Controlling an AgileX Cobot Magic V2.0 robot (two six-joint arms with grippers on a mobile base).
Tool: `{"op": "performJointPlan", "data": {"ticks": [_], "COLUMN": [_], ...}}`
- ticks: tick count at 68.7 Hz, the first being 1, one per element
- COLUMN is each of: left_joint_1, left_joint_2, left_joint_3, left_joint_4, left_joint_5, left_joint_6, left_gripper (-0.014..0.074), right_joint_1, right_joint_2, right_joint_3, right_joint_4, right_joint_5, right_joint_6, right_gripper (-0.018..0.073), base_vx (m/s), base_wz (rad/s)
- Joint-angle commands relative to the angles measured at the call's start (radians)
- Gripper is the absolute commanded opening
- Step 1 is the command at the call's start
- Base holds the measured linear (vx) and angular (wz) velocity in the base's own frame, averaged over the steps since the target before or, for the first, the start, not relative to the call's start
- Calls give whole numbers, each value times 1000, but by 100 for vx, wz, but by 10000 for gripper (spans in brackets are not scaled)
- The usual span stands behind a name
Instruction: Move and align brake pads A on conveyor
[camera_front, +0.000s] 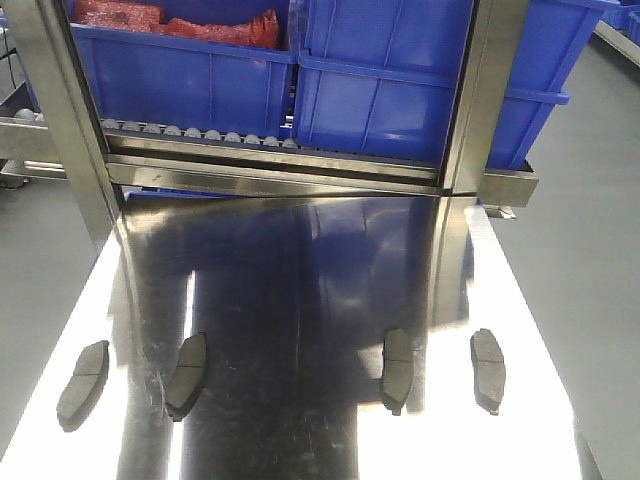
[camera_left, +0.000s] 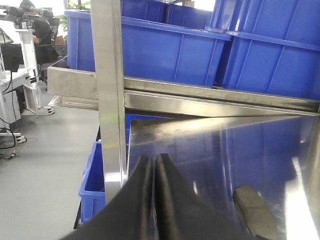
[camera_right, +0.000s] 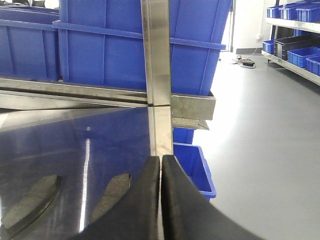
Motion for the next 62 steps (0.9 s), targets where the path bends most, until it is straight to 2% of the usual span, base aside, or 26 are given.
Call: {"op": "performJointPlan", "data": {"ticks": [1,62], "left_joint_1": [-3,-3], "left_joint_2": [-15,-15], "left_joint_3": [18,18], "left_joint_4": [-7,-7], "left_joint_5": [-82,-82], "left_joint_6": [-10,-10], "left_gripper": [-6,-6], "right_joint_1": [-4,-4], "right_joint_2": [-14,-14], "right_joint_3": [11,11], "right_joint_4": [-7,-7], "right_joint_5": [-76,-76], "right_joint_6": [-1,-1], "right_gripper": [-12,-12], "base_vx": [0,0], "base_wz": [0,0]}}
